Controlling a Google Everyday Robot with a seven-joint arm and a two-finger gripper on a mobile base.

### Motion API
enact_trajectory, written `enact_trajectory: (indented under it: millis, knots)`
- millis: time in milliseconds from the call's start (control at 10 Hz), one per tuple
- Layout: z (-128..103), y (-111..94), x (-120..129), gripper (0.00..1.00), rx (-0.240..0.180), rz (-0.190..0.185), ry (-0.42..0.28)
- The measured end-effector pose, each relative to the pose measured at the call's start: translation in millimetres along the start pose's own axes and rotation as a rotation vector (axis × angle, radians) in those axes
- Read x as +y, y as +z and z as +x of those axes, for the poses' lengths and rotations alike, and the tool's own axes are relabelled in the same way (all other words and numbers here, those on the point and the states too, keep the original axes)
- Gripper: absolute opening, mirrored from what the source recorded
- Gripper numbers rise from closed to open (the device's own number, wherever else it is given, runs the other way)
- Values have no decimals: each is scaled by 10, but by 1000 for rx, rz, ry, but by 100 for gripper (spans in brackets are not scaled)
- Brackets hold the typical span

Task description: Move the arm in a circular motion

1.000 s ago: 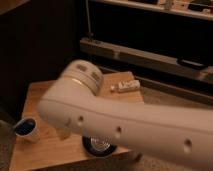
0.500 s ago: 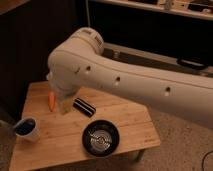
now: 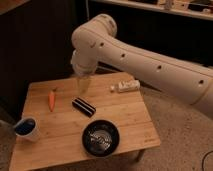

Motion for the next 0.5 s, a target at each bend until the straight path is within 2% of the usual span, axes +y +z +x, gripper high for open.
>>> enact_trajectory:
  millis: [200,300,500]
  knots:
    - [436,68,-111,80,59,-9,94]
    - [815,99,-134,80,103,-16,173]
    - [1506,71,17,80,171,-29,311]
